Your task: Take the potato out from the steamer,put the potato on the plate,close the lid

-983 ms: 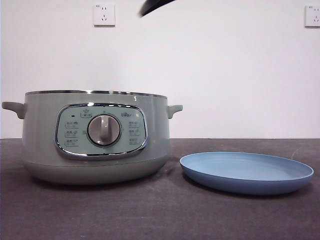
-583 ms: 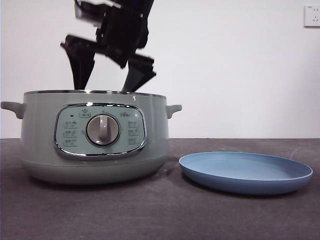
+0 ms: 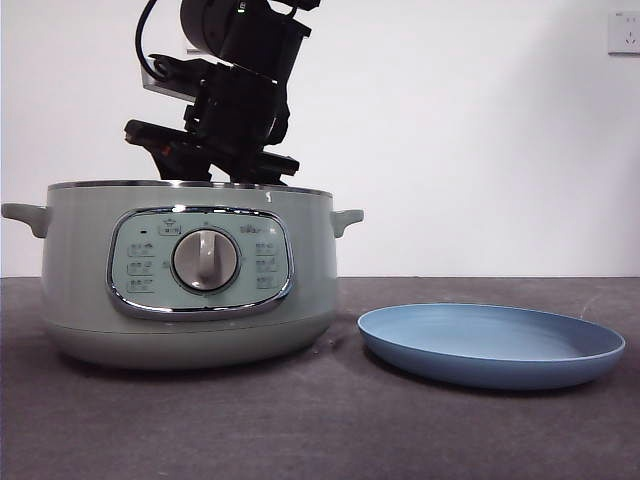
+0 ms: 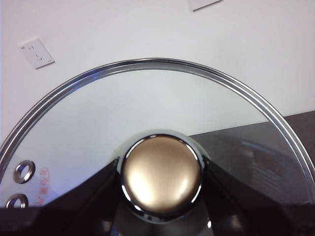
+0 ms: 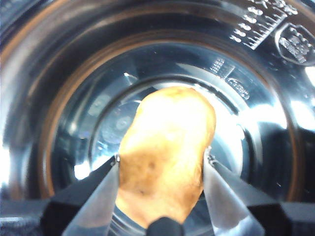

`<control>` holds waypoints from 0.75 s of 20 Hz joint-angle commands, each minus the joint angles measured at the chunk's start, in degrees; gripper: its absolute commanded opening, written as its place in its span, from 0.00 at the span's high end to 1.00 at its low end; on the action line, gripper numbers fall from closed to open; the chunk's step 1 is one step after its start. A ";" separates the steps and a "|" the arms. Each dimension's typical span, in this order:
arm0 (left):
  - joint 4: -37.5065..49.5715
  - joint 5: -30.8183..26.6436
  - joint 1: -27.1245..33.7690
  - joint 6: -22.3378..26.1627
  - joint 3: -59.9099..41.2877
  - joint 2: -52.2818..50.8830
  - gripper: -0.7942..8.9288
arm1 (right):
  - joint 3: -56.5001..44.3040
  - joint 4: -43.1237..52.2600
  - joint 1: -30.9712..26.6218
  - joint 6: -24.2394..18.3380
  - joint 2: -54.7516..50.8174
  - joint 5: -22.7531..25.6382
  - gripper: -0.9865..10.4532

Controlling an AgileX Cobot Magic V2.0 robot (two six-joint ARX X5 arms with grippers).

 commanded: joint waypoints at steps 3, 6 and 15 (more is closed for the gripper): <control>-2.99 5.40 -0.07 0.09 0.48 -0.50 0.93 | 11.72 -7.17 -1.42 -0.26 -5.40 0.13 0.92; -2.99 11.26 -0.07 0.11 0.48 1.27 0.93 | 15.96 -11.56 -4.00 -0.26 -15.85 0.42 0.92; -2.14 26.49 -0.07 0.31 0.48 8.24 0.93 | 15.91 -26.84 -24.98 4.35 -30.86 1.29 0.92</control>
